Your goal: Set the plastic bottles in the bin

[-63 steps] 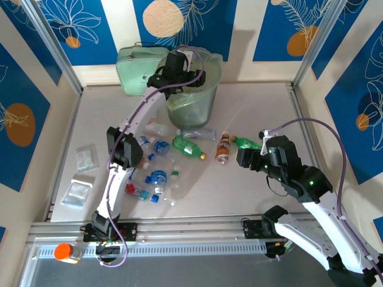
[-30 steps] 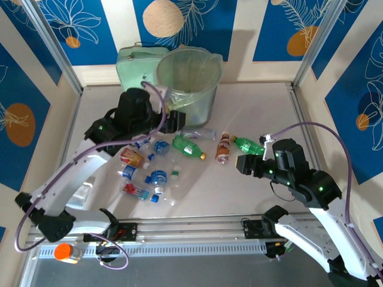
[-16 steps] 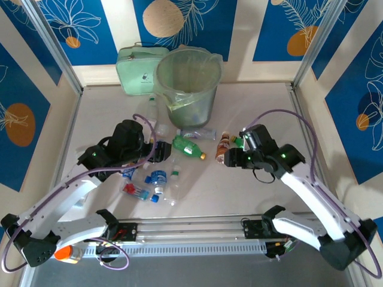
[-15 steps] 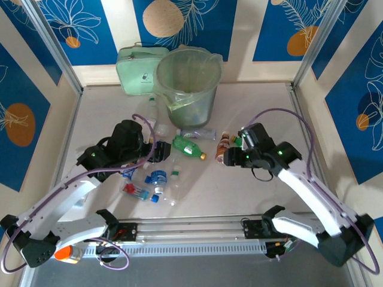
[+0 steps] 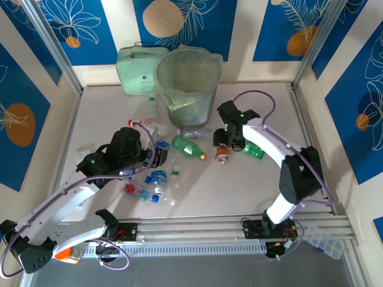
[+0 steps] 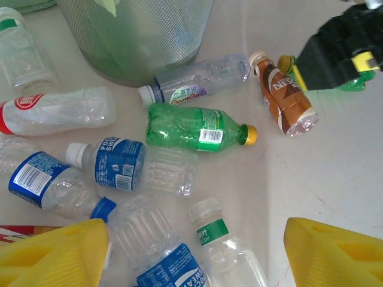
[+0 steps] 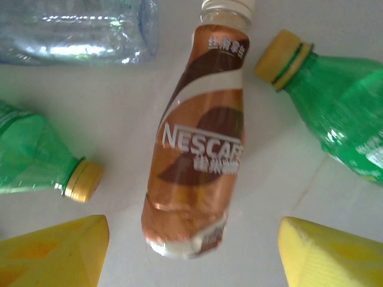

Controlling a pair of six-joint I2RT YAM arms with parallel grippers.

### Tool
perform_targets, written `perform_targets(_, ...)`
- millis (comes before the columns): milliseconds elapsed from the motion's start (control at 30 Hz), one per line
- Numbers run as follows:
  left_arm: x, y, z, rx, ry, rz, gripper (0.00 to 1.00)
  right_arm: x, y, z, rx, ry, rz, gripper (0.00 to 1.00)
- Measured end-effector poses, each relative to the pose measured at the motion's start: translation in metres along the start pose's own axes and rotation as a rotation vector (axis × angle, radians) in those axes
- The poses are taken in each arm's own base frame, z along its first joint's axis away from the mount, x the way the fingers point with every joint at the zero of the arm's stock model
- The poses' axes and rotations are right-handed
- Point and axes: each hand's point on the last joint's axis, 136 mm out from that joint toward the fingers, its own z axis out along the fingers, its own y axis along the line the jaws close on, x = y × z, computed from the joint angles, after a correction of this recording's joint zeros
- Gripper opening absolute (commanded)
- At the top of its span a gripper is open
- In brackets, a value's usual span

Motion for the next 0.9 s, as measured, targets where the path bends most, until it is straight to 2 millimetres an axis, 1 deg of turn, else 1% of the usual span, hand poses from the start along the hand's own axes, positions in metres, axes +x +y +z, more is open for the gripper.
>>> perform_targets(133,-0.004,-0.001,-0.007,0.007,-0.028,0.007,0.77,-0.005,-0.001,0.032,0.033,0.056,0.019,0.75)
perform_targets(267,-0.009,-0.001,-0.014,0.014,-0.057,0.014,0.77,0.0,-0.006,0.062,0.067,0.119,0.04,0.74)
perform_targets(400,-0.013,-0.003,-0.018,0.021,-0.08,0.013,0.77,0.005,-0.009,0.081,0.081,0.158,0.057,0.71)
perform_targets(467,-0.014,-0.003,-0.019,0.025,-0.087,0.013,0.77,0.006,-0.008,0.088,0.076,0.169,0.066,0.67)
perform_targets(533,-0.014,-0.004,-0.02,0.029,-0.092,0.013,0.77,0.007,-0.008,0.092,0.075,0.175,0.073,0.62)
perform_targets(567,-0.014,-0.004,-0.02,0.029,-0.093,0.013,0.77,0.007,-0.008,0.092,0.08,0.178,0.075,0.58)
perform_targets(633,-0.014,-0.004,-0.021,0.03,-0.095,0.013,0.77,0.007,-0.008,0.092,0.079,0.178,0.079,0.52)
perform_targets(800,-0.014,-0.004,-0.021,0.03,-0.095,0.013,0.77,0.006,-0.006,0.086,0.064,0.16,0.081,0.51)
perform_targets(900,-0.014,-0.004,-0.021,0.029,-0.094,0.014,0.77,0.005,-0.005,0.069,0.045,0.129,0.079,0.51)
